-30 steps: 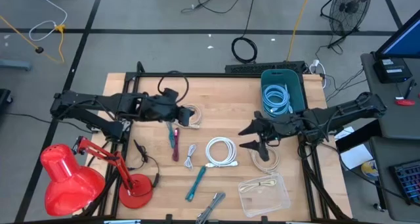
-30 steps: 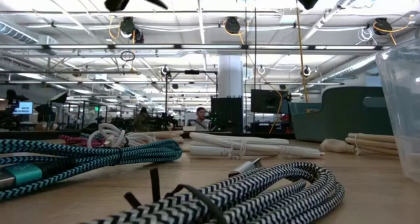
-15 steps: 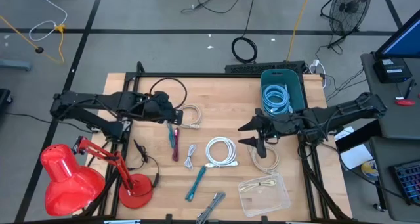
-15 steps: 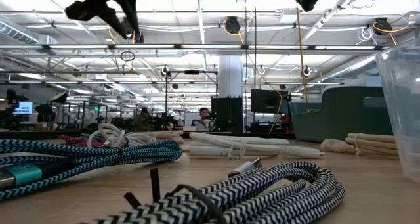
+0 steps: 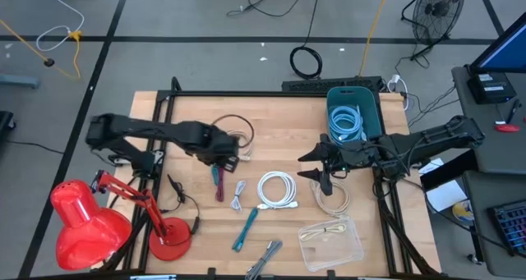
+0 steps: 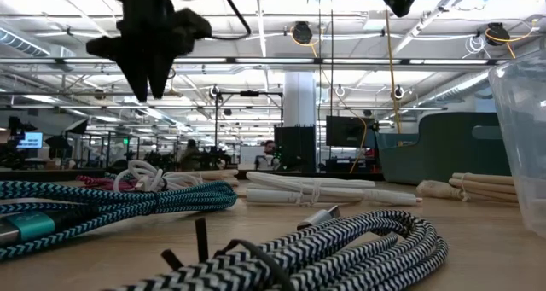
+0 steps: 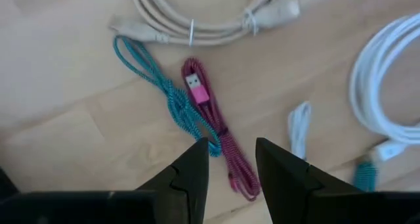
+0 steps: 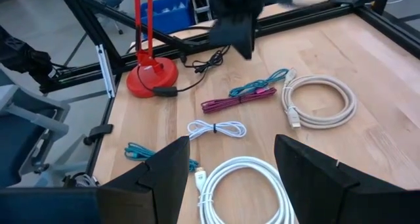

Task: Pick & Place USB Port
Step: Put the top blue charger cable into the transparent bin

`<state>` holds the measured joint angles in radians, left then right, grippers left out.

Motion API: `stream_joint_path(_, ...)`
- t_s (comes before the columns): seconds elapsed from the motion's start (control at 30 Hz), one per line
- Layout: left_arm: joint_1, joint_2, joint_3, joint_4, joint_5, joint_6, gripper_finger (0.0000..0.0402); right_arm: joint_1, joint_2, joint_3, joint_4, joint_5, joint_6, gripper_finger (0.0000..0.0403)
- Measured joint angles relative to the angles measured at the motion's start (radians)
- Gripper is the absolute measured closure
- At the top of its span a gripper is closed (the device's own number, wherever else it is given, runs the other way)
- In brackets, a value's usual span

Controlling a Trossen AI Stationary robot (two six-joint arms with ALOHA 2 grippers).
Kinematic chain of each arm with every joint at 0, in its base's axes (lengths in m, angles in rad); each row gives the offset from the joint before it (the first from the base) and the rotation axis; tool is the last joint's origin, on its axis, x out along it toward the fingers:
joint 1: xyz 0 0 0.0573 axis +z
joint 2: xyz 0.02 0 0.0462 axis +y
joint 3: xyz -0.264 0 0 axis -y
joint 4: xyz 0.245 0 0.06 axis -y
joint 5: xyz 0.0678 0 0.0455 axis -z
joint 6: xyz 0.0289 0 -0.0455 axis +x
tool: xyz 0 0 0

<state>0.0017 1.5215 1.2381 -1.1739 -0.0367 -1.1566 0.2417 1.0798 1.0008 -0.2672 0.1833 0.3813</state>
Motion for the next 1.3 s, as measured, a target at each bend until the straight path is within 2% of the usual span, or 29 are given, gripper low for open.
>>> stream_joint_path(0.27,0.004,0.166,0.0,-0.009,0.035,-0.073,0.0273,0.001,0.0,0.0,-0.011,0.0,0.026,0.0188)
stream_joint_path(0.5,0.047,0.177,-0.041,-0.022,0.028,-0.2,0.0273,0.003,0.0,0.0,-0.025,-0.003,0.041,0.0188)
stream_joint_path(0.67,0.096,0.125,-0.188,0.099,0.091,-0.197,0.0273,0.003,0.0,0.0,-0.03,-0.003,0.041,0.0188)
stream_joint_path(0.87,0.111,0.02,-0.349,0.337,0.096,-0.229,0.0273,0.002,0.0,0.0,-0.038,-0.003,0.038,0.0188)
stream_joint_path(1.13,0.125,-0.065,-0.376,0.267,0.045,-0.248,0.0273,0.002,0.0,0.0,-0.046,-0.001,0.025,0.0188)
stream_joint_path(1.3,0.141,-0.062,-0.375,0.284,0.044,-0.24,0.0273,-0.007,0.0,0.0,-0.041,-0.001,0.022,0.0188)
